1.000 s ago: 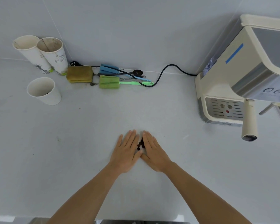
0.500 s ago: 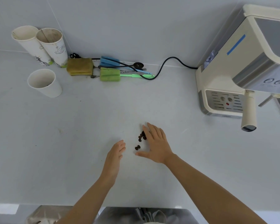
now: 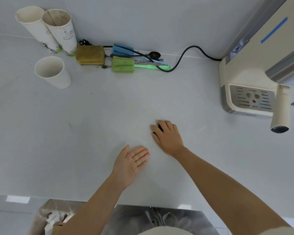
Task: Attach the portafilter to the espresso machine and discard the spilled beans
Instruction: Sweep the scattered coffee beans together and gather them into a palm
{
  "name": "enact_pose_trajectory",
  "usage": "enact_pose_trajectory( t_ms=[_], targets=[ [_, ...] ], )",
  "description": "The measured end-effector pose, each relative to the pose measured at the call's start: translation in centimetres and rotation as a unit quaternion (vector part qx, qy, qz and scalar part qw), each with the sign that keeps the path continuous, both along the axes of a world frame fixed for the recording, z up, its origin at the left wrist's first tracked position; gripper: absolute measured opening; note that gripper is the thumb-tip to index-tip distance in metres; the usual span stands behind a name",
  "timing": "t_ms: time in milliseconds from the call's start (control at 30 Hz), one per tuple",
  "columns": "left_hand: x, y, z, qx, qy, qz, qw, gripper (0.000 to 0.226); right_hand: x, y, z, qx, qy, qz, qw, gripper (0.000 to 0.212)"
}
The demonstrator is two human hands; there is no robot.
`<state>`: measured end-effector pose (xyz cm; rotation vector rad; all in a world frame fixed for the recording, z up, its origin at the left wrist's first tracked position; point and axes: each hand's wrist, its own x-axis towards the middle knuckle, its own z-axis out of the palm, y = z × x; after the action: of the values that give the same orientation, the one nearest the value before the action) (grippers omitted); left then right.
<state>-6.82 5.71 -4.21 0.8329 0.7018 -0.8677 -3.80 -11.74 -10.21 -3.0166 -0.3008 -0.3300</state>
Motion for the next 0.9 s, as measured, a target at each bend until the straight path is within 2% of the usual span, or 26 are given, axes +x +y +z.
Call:
enact_pose_trajectory(
  t_ms=[133,267,500,633,700,800,900],
  targets=[
    [0.7,-0.2,-0.2,-0.022,0.012,0.015,1.0,0.06,0.6,-0.2,-0.7,-0.008,-0.041,0.029,0.999,0.02],
    [1.8,-0.4,-0.2,-0.033,0.014,0.027,0.999,0.06,1.4,-0.7,-1.4,0.024,-0.064,0.072,0.995,0.018],
    [3.2,-1.2,-0.4,-0.036,0.013,0.025,0.999,0.06,2.7,-1.0,-1.1,0.001,-0.118,0.081,0.99,0.053],
    [3.7,-1.7,-0.9,-0.035,0.014,0.006,0.999,0.06,2.7,-1.0,-1.1,-0.013,-0.132,0.065,0.989,0.059],
    [3.8,-1.8,-1.1,-0.033,0.013,-0.008,0.999,0.061,2.7,-1.0,-1.1,-0.017,-0.138,0.056,0.989,0.057],
    [4.1,-2.0,-1.3,-0.03,0.014,-0.021,0.999,0.061,2.7,-0.9,-1.0,-0.036,-0.127,0.047,0.99,0.042],
    [4.4,-2.1,-1.5,-0.032,0.015,-0.018,0.999,0.061,2.7,-0.9,-1.0,-0.041,-0.11,0.037,0.992,0.04]
  ],
)
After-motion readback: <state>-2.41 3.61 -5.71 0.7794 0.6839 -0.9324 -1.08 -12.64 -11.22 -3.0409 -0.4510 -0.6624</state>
